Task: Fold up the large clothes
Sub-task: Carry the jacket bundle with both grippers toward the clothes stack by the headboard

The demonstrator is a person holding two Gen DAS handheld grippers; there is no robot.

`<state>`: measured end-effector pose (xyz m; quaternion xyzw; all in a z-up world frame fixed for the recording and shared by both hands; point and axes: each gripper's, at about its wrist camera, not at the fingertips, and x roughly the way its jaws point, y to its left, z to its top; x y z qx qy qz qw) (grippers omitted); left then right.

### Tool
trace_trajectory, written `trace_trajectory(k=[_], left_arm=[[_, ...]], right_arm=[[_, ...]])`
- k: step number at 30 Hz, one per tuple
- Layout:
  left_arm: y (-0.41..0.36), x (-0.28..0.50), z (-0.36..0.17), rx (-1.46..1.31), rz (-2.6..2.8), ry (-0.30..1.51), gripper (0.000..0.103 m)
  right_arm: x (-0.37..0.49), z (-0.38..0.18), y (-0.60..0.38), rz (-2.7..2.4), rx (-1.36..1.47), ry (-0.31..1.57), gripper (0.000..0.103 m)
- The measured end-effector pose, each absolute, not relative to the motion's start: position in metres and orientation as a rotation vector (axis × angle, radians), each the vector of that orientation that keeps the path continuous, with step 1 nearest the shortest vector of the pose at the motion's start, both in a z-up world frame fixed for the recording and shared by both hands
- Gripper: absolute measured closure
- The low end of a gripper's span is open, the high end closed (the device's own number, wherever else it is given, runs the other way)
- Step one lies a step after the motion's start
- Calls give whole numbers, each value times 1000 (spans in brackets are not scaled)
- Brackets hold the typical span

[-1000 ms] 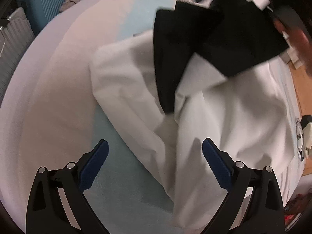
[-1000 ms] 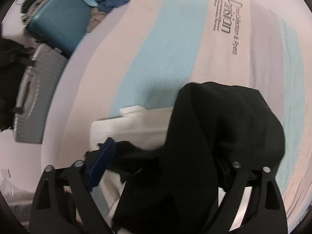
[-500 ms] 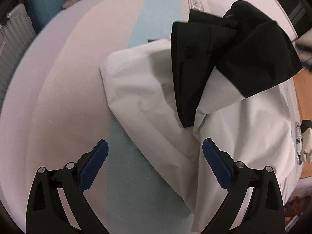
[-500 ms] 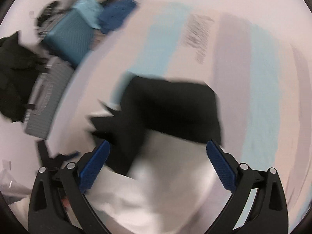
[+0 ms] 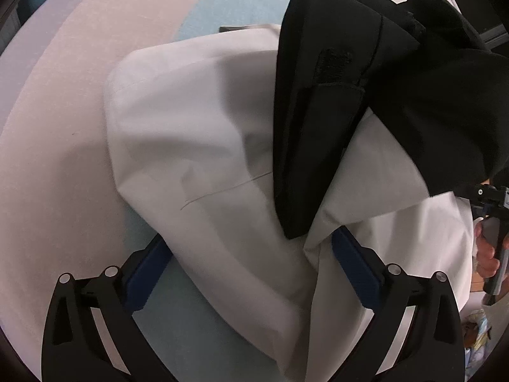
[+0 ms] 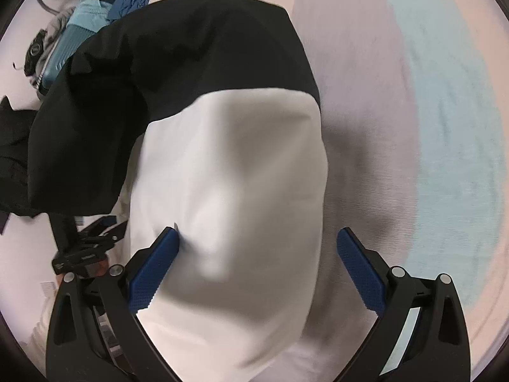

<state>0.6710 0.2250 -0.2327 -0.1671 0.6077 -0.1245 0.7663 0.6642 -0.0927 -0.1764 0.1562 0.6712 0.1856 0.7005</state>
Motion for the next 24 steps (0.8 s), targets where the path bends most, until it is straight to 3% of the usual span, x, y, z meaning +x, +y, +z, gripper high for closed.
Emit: trace_trajectory(k=[16, 21, 24], left_arm=[[189, 718, -241, -317, -358, 1346, 5], [185, 723, -239, -281, -318, 1335, 5], [182, 713, -228, -204, -209, 1313, 5]], right_arm=[[665, -203, -72, 464, 350, 1513, 7], [655, -196, -71, 456, 347, 1492, 30], [651, -194, -70, 459, 347, 1487, 31]])
